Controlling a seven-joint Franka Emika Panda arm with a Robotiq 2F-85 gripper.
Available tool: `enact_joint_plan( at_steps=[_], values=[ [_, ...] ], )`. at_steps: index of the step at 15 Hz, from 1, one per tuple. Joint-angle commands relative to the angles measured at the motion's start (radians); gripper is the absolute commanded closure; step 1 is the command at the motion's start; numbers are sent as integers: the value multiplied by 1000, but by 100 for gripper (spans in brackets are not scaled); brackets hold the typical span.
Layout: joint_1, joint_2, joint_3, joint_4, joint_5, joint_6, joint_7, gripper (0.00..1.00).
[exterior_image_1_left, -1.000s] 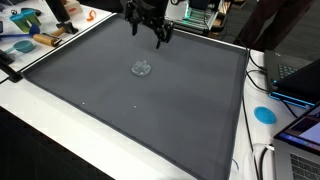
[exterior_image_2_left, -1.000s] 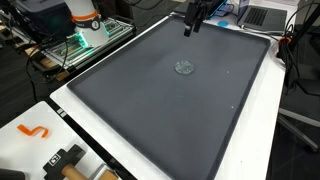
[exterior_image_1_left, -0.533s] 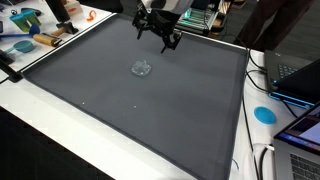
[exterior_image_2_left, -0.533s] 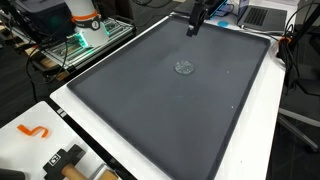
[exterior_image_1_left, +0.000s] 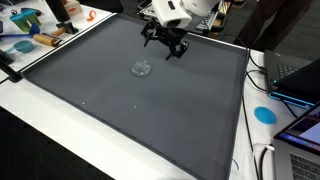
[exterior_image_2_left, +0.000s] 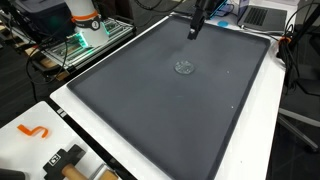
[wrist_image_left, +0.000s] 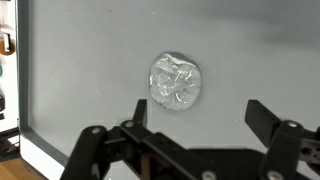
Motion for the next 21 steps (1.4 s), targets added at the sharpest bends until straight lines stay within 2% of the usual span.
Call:
enact_joint_plan(
  at_steps=[1,7,15,17,21],
  values=[
    [19,21,-1,15,-27,-23,41,0],
    [16,46,-12,35,-29,-13,62,0],
    [-43,71,-30,105,22,14,16,0],
    [-70,73,-33,121,51,30,4,0],
    [-142,75,-30,144,187,66,-61,0]
  ],
)
